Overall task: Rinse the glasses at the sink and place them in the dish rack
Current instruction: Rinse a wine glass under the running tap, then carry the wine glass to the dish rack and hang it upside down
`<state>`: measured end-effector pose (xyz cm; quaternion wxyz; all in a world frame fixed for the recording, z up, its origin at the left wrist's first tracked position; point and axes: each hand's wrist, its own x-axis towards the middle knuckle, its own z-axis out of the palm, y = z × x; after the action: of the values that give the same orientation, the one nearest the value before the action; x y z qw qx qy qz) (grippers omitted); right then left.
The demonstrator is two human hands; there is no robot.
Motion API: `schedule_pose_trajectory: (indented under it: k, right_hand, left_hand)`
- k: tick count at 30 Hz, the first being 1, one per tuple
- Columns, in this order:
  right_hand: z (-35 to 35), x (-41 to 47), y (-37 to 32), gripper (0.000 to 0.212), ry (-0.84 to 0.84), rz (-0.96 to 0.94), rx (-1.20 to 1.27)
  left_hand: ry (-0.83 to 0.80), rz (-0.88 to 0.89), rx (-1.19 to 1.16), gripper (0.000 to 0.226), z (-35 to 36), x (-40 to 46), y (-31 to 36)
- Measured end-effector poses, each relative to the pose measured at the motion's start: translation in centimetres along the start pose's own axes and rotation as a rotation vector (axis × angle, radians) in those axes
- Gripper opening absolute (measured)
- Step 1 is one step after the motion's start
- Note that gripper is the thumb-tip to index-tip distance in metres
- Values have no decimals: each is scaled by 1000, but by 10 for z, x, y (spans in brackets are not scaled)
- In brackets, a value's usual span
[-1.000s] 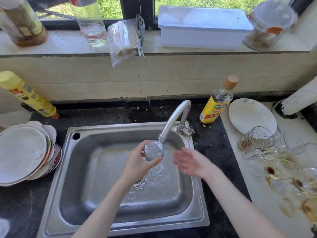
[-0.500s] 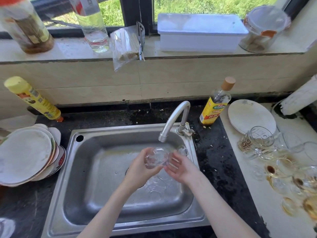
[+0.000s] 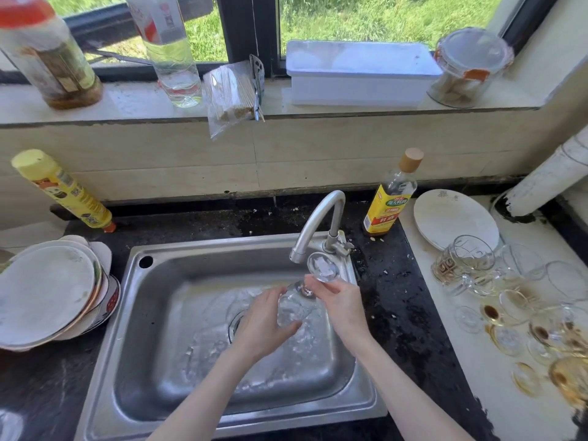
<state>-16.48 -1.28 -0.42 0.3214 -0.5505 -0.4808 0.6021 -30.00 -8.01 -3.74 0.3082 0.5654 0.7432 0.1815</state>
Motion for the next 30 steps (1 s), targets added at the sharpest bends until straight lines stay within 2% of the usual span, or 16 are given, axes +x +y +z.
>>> schedule_pose_trajectory:
  k: [9,13,16,18,21,26,30]
  right_hand:
    - [-13,-16,-4,13,2,-176,-208]
    - [-25,-19,-13,25,-4,-281,-339]
    - [-36,-26,-12,24,15,-315,-386]
    - [-46,-33,-8,25,43,-314,-395]
    - [-61,-53,-4,20,76,-293,-351]
    - [-88,-109,4,20,203,-252,-292]
    - [-105,-172,21,15,392,-239,-255]
  left_hand:
    - [-81,155,331,66,-16,-14,11]
    - [22,189,384,63,-32,-20,18]
    - [80,173,413,65,-36,-33,22]
    - [77,196,446,77,-36,-42,24]
    - [90,254,492,77,-36,-55,28]
    - [41,378,484,65,-23,-79,35]
    - [-19,562,544,51,-13,-105,46]
